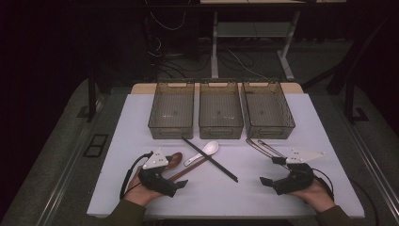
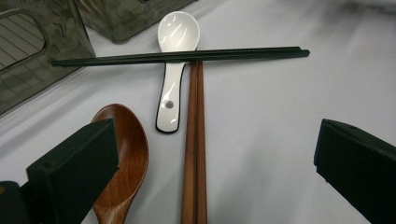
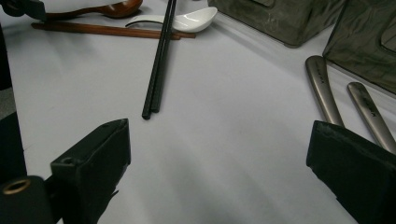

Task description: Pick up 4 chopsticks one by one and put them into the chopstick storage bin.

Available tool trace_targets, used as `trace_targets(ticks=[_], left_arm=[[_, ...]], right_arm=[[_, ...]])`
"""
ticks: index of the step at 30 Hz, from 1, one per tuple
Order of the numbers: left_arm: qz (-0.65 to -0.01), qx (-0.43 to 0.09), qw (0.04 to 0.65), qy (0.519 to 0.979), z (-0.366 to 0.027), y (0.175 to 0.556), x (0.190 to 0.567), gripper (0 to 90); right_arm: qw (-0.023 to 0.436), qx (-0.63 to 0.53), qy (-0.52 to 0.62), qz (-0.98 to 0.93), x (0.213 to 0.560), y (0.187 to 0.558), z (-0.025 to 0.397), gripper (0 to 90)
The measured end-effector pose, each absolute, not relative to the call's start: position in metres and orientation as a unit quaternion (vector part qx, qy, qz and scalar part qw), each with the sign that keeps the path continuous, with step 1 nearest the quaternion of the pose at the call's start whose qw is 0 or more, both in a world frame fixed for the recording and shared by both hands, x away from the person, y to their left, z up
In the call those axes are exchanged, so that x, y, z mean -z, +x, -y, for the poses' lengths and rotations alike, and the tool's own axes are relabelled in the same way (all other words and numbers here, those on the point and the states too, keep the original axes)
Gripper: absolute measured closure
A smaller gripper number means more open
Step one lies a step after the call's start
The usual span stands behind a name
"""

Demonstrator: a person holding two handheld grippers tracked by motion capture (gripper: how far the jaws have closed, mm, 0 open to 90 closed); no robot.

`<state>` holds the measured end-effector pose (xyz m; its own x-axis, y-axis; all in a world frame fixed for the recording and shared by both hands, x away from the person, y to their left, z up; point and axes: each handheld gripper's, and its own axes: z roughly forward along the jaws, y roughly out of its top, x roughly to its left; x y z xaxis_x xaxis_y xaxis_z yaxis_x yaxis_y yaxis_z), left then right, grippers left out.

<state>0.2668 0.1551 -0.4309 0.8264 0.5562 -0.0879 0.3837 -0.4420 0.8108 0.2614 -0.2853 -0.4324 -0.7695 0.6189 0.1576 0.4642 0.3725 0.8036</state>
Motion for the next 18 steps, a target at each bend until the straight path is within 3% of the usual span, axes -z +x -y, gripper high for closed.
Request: trace_targets(ticks=[15,18], left_arm=[[-0.276,-0.092,0.449,0.845,-0.157,0.266,0.433,0.0],[-0.272,-0.093,0.450,0.846,-0.156,0.265,0.432,0.0]], right_arm=[[0.081,-0.458,0.325,-0.824,0.426,0.264,0.274,8.9],[0.084,-0.463,0.320,-0.823,0.423,0.264,0.271,14.7]])
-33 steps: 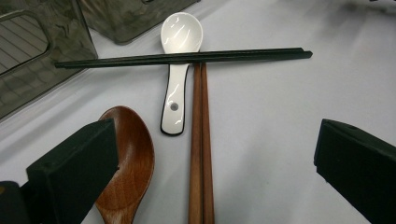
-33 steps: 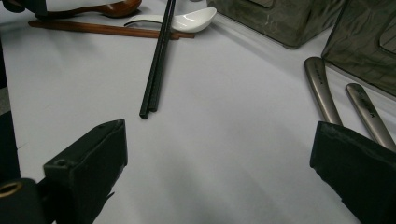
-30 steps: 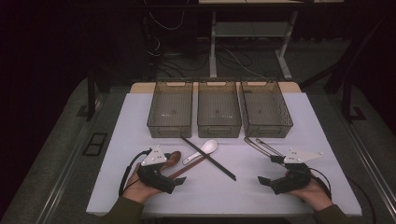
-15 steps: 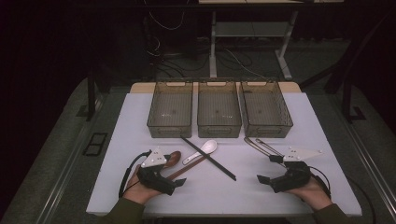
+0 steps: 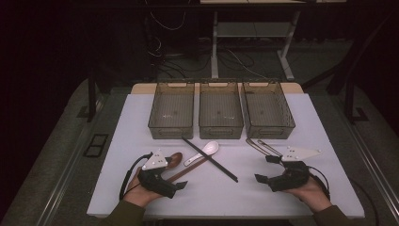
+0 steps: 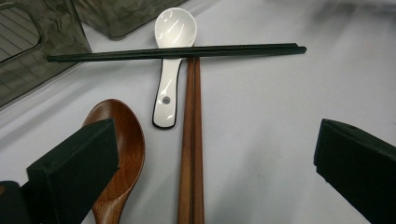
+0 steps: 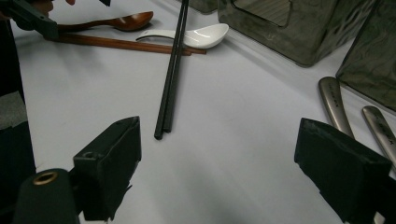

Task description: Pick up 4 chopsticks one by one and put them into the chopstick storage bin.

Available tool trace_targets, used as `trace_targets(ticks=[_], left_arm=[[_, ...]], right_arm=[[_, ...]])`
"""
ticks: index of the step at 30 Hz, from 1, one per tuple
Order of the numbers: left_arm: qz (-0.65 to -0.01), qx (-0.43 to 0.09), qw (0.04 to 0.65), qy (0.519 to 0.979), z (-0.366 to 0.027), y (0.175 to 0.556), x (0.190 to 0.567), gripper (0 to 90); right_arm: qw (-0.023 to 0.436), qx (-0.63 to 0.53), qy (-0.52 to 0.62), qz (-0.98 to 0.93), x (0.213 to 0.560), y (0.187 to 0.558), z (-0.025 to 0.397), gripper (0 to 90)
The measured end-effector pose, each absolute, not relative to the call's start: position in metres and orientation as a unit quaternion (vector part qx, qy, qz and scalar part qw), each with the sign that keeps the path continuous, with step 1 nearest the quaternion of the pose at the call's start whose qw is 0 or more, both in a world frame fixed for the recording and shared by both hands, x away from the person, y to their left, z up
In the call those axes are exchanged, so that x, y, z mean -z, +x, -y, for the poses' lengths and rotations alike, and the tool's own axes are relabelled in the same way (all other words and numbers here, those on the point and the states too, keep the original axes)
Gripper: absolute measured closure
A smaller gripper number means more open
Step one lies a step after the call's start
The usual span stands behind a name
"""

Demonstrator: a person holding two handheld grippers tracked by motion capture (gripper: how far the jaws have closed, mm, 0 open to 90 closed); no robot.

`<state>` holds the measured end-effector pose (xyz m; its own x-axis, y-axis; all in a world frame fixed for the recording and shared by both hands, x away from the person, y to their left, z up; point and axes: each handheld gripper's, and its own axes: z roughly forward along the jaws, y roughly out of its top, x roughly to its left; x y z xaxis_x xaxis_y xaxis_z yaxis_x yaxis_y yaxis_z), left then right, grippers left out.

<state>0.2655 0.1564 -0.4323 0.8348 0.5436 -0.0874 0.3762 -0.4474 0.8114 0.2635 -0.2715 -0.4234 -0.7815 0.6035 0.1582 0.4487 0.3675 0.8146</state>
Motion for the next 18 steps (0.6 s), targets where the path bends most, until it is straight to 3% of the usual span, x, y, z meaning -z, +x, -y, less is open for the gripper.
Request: trace_targets(ticks=[18], left_arm=[[-0.274,-0.086,0.447,0.847,-0.155,0.267,0.434,0.0]], right_arm=[[0.064,-0.465,0.319,-0.824,0.423,0.269,0.259,26.3]])
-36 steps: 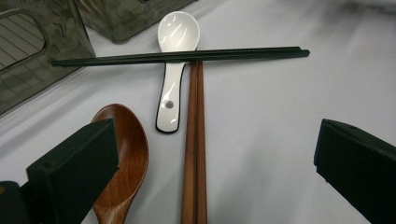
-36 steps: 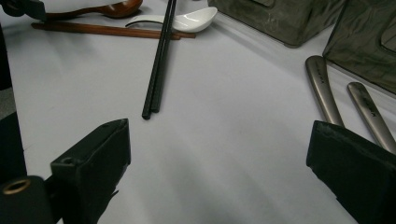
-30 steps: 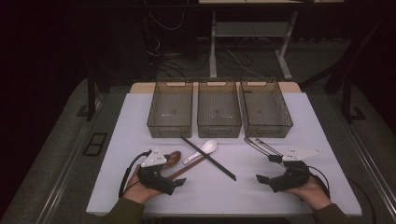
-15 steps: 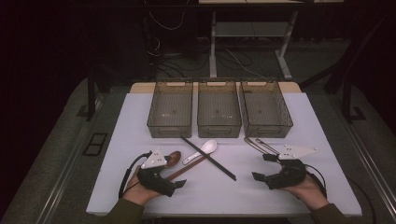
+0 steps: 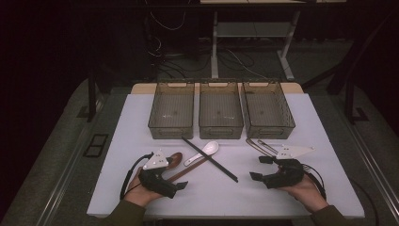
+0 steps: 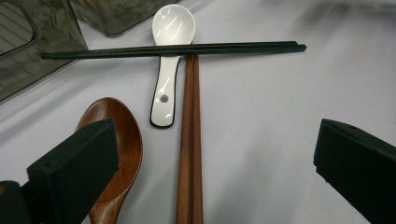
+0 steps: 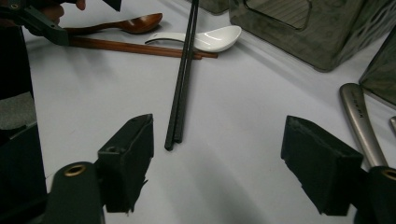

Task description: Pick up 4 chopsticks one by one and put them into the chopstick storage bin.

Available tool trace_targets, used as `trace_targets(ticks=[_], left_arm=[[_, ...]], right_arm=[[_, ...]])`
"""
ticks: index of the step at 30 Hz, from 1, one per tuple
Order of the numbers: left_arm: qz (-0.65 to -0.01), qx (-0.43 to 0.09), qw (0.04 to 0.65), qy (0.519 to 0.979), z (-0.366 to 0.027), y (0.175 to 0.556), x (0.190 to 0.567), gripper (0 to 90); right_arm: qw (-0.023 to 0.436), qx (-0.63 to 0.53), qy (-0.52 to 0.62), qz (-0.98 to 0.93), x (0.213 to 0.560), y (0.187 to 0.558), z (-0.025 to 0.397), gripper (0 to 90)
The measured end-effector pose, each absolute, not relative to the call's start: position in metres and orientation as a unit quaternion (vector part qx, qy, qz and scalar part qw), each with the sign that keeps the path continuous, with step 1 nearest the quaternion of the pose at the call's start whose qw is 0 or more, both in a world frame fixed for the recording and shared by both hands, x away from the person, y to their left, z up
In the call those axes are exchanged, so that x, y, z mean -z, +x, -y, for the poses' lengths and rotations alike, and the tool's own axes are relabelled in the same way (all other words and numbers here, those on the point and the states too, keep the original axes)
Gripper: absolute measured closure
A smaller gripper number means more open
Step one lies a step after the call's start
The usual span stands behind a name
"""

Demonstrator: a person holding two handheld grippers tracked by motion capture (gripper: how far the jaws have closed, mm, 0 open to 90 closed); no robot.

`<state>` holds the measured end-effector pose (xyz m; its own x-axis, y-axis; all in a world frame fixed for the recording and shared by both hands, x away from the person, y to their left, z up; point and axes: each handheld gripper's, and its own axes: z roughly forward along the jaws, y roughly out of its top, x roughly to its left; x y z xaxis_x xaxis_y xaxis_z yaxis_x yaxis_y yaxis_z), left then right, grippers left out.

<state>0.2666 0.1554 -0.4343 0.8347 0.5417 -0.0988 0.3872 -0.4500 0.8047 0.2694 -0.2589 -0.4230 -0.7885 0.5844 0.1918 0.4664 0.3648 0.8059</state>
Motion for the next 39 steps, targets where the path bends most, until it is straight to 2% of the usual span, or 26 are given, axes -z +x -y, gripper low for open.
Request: trace_targets(ticks=[39], left_arm=[[-0.271,-0.084,0.446,0.849,-0.153,0.267,0.435,0.0]], right_arm=[[0.036,-0.441,0.278,-0.852,0.425,0.282,0.215,56.5]])
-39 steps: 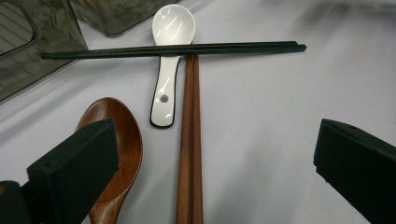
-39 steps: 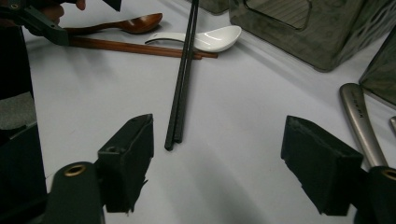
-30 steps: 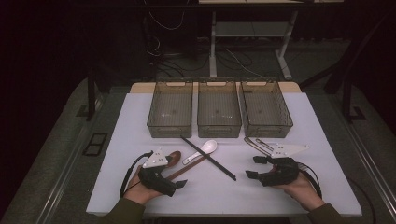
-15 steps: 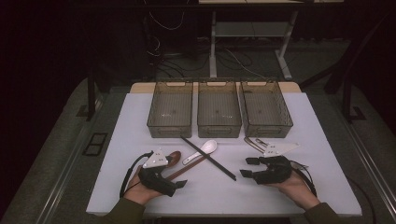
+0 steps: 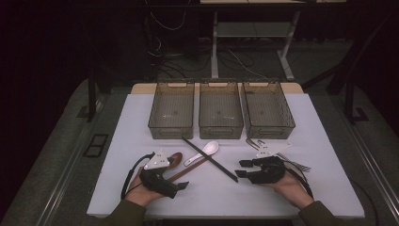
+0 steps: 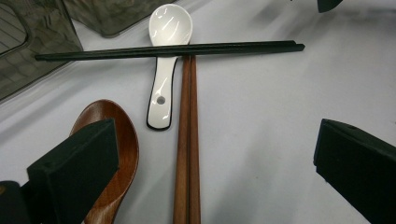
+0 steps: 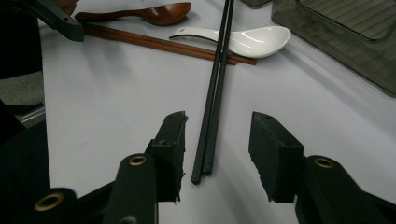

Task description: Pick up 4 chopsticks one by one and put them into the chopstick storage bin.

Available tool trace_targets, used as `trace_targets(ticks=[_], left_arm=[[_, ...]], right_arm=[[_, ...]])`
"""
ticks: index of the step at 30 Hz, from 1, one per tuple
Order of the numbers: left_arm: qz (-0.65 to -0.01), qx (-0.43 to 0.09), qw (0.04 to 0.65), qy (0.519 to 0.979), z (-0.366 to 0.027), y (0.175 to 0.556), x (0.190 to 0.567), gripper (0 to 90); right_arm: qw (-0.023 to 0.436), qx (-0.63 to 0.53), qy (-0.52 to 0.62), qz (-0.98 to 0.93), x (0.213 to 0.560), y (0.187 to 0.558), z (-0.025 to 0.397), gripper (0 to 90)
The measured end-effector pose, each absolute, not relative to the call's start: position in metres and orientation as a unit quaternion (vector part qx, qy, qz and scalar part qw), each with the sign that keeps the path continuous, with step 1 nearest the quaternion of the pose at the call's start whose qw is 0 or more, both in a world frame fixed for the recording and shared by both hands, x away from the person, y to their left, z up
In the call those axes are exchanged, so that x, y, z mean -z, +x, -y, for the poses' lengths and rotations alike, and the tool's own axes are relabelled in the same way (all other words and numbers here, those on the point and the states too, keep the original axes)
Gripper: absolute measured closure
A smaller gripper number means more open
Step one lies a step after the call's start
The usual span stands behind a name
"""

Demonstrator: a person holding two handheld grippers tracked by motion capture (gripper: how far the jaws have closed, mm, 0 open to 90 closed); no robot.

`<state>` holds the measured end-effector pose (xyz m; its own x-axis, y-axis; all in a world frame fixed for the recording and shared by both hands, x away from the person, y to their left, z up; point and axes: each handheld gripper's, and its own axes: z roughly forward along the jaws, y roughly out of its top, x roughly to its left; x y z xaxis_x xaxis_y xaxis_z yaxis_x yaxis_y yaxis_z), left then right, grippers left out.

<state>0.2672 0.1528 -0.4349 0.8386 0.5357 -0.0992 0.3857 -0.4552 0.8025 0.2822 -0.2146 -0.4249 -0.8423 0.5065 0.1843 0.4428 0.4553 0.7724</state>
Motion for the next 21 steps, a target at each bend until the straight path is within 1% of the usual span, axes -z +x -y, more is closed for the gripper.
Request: trace_targets(ticks=[4,5,6,12,13,14,16,21], left_arm=[[-0.273,-0.084,0.446,0.848,-0.153,0.267,0.435,0.0],[-0.273,-0.084,0.446,0.848,-0.153,0.267,0.435,0.0],[-0.273,-0.083,0.447,0.848,-0.153,0.267,0.435,0.0],[-0.272,-0.083,0.446,0.849,-0.153,0.267,0.435,0.0],[-0.272,-0.083,0.446,0.849,-0.153,0.267,0.435,0.0],[-0.272,-0.083,0.447,0.848,-0.153,0.267,0.435,0.0],[-0.272,-0.082,0.446,0.848,-0.153,0.267,0.435,0.0],[-0.273,-0.082,0.447,0.848,-0.153,0.267,0.435,0.0]], right_arm=[[0.033,-0.437,0.272,-0.857,0.427,0.285,0.209,63.6],[0.033,-0.437,0.272,-0.857,0.427,0.285,0.209,63.6],[0.032,-0.432,0.272,-0.859,0.429,0.287,0.207,68.2],[0.031,-0.415,0.271,-0.868,0.435,0.292,0.203,80.4],[0.031,-0.415,0.271,-0.868,0.435,0.292,0.203,80.4],[0.030,-0.408,0.272,-0.871,0.438,0.295,0.201,83.4],[0.030,-0.401,0.271,-0.874,0.440,0.296,0.201,86.0],[0.025,-0.391,0.269,-0.880,0.445,0.299,0.198,89.2]])
